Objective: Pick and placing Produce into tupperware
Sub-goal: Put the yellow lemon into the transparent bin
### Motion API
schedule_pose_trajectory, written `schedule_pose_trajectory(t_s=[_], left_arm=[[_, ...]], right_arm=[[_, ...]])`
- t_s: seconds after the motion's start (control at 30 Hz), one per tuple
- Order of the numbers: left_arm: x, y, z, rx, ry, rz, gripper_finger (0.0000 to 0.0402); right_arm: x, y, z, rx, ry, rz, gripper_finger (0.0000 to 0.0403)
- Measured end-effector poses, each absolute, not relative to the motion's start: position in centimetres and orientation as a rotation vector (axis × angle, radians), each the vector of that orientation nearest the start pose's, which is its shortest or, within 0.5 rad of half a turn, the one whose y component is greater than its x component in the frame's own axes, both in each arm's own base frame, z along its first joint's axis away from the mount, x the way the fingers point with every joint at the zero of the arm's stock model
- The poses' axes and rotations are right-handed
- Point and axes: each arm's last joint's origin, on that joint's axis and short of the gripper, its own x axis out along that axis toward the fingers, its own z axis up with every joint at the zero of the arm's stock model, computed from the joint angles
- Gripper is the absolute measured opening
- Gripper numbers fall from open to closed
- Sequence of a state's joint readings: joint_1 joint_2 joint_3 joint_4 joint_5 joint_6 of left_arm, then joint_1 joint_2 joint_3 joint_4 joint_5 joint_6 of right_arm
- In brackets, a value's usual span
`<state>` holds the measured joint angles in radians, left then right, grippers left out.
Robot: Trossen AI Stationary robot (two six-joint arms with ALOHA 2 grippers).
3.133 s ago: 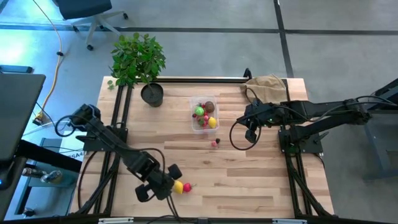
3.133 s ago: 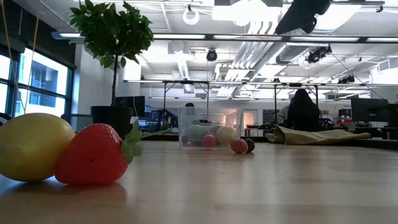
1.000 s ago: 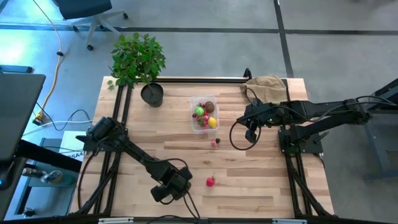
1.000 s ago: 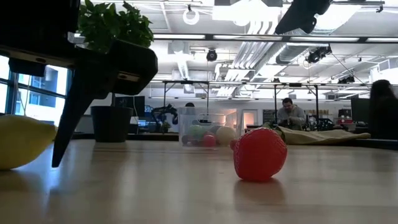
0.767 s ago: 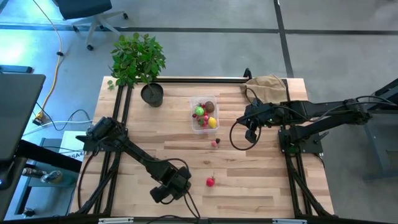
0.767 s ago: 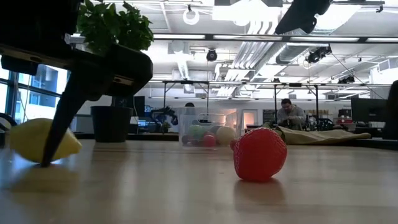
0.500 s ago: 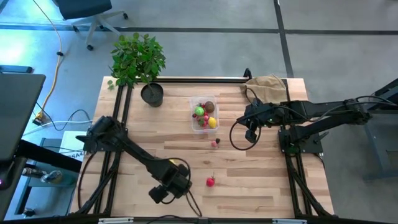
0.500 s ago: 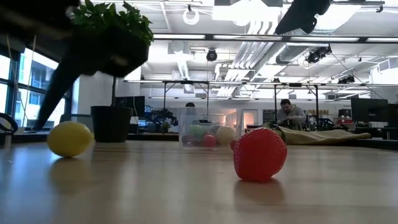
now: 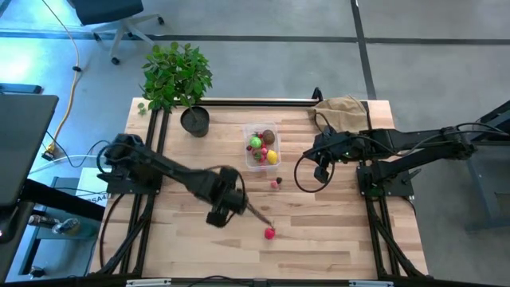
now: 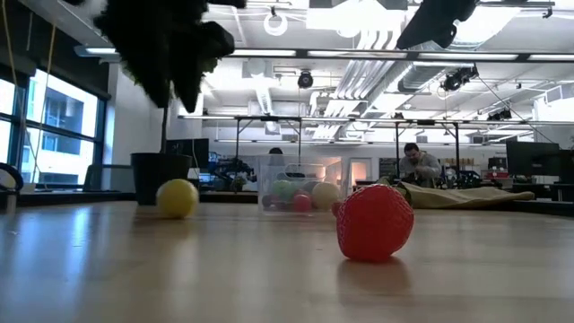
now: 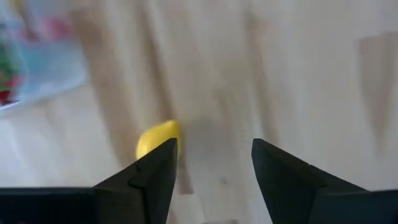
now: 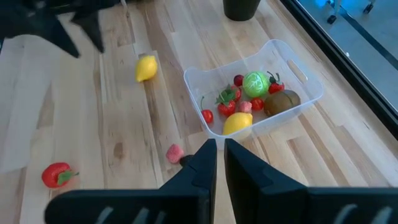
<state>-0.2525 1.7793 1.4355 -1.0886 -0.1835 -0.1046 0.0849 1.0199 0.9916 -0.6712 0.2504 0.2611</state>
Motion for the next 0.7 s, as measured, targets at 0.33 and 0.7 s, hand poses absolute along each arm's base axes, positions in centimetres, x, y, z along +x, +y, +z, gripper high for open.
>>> schedule_pose_trajectory(t_s=[0.33,0.7], left_arm=[[33.7,-3.0,22.8,0.211,1.352,-0.027,0.0189],[34.0,-2.5,23.0,0.229,1.315,-0.038,0.0186]], right_arm=[[20.2,1.0,32.0,0.133,0.663,-0.247,0.0024],[20.2,1.0,32.0,0.133,0.663,-0.247,0.0024]])
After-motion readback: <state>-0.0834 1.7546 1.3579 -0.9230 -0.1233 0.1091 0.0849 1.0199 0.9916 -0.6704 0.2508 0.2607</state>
